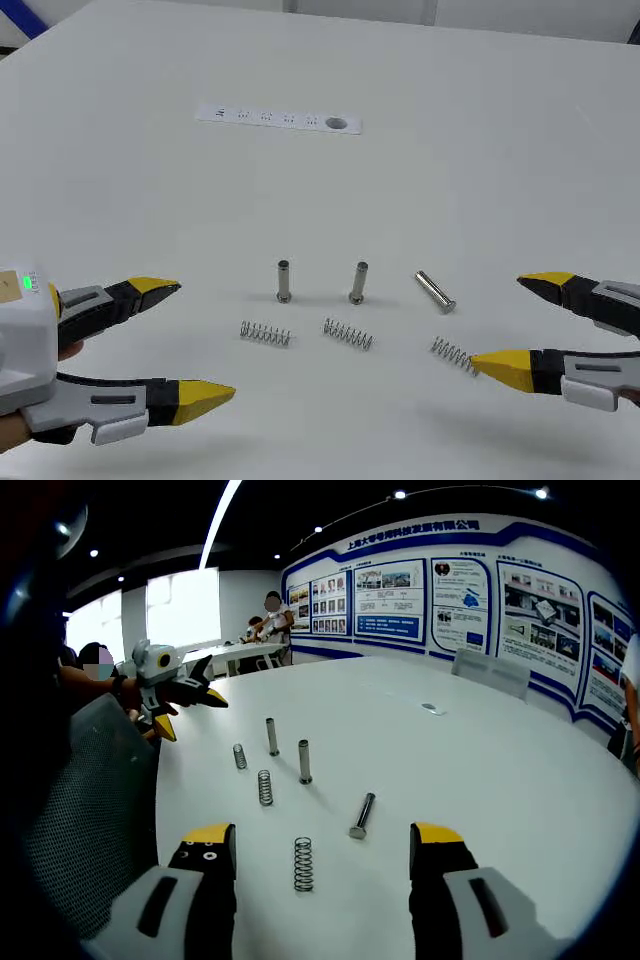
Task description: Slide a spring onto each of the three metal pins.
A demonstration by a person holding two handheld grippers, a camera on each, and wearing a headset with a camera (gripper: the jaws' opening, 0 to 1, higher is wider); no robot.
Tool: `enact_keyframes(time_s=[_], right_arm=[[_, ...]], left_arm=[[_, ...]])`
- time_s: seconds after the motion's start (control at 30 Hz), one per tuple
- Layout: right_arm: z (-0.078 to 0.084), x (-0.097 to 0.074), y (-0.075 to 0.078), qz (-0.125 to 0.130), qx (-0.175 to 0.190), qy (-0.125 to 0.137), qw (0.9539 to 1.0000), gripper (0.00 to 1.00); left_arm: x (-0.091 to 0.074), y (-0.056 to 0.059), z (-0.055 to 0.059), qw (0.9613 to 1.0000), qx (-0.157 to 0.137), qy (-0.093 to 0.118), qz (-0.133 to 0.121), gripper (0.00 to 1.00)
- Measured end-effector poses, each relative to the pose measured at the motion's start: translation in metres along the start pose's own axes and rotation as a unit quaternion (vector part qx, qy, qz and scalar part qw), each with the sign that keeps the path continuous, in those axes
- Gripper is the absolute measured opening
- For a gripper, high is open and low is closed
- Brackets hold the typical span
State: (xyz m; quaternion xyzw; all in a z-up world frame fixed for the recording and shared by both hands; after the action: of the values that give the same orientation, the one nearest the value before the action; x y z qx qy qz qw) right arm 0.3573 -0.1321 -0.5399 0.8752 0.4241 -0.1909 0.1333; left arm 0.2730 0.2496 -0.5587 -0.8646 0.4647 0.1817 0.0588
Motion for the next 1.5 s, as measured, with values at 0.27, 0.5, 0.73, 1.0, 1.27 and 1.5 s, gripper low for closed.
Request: enact_keyframes(time_s=[0.27, 0.5, 0.73, 1.0, 1.27, 1.5], right_arm=[[-0.014, 0.014, 0.008, 0.016, 0.017, -0.018, 0.9996, 0.6], [-0.027, 0.034, 0.011, 0.021, 0.006, -0.041, 0.9989, 0.52], [-0.031, 0.052, 0.016, 0.033, -0.004, -0.072, 0.9969, 0.44], [-0.032, 0.073, 0.018, 0.051, -0.002, -0.111, 0.9925, 0.34], [-0.03, 0.09, 0.02, 0.068, -0.012, -0.147, 0.9867, 0.29], [-0.026, 0.101, 0.021, 0.08, 0.009, -0.17, 0.9822, 0.23]], left_arm=[[-0.001, 0.0, -0.001, 1.0, 0.001, 0.0, 0.0, 0.77], [0.0, 0.001, -0.002, 1.0, 0.002, 0.0, 0.0, 0.77], [-0.002, 0.0, -0.001, 1.0, 0.0, 0.0, -0.004, 0.77], [0.0, 0.001, 0.001, 1.0, -0.003, -0.002, -0.002, 0.76], [0.0, 0.0, 0.0, 1.0, -0.003, 0.001, -0.004, 0.75], [0.0, 0.001, 0.003, 1.0, -0.005, -0.001, -0.002, 0.75]])
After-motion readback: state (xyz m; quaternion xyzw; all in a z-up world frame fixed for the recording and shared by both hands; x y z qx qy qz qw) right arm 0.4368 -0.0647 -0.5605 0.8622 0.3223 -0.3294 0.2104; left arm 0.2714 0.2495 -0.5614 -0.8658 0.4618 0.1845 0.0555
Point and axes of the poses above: the centre of the closed fingertips' face, and the gripper's own axes: x roughly forward along the fingers, y roughly to its right, z roughly out of its underside, the point moved 10 cm from there along -x, roughly backward along the fingers, and after that the axes turned 9 degrees about z, right-handed, at the moved point
